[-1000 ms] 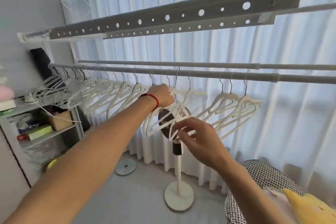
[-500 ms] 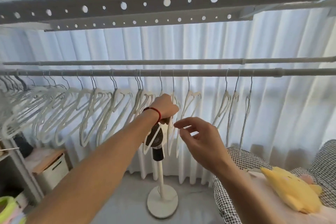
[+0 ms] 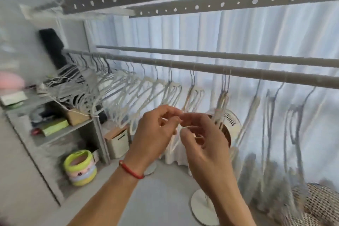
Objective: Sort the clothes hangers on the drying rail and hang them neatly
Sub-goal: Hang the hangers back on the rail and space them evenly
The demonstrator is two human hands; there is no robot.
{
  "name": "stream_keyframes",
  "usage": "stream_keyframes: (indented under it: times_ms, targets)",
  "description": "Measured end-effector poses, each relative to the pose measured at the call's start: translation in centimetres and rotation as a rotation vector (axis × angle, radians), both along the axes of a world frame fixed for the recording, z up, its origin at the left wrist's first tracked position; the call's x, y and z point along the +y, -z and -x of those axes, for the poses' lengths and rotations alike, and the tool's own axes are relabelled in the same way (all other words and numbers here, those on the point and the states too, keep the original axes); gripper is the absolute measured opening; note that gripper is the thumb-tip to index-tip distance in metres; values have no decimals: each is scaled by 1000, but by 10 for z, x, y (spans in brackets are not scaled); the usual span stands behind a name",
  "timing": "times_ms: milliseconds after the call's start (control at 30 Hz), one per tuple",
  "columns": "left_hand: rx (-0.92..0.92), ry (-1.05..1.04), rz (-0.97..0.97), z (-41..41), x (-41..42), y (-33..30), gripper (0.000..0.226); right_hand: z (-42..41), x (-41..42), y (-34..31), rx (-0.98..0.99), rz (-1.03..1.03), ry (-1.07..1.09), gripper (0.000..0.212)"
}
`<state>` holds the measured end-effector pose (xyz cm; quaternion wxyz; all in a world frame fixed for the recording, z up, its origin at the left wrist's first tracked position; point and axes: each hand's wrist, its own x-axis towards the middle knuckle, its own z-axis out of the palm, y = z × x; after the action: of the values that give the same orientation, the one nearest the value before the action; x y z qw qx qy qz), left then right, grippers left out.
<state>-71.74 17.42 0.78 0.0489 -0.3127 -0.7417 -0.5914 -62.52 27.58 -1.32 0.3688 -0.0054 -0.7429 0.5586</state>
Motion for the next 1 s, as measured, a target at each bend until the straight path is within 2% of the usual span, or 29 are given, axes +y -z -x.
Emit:
stream_keyframes:
  times_ms: [133,267,367,500,600,733,900,1000]
  targets:
    - [-184,-167,-227,50,-74,35,21,73,-71,29,-55,24,-157,22]
    - [-233,-235,-329,111,-152,58,21,151,-151,48,-107,21,-257,30]
    - [-190,-333,-289,165,-222,70,23,214,-211,52,-116,17,-259,27]
    - [-230,-447,-253,241,-315,72,23,299,-289,56,-123,66,-207,15]
    - [-251,-493,-258,296,-364,72,22,355,-337,67,-149,84,-191,20]
    - [-259,-489,-228,361,-405,75,18,416,-383,70,-134,141,-178,20]
    - [-228,-477,-190,439,-437,79,19,500,-419,68,-119,236,-229,36]
    - [-202,-463,-159,491,-455,82,21,559,-440,66,-113,264,-263,38]
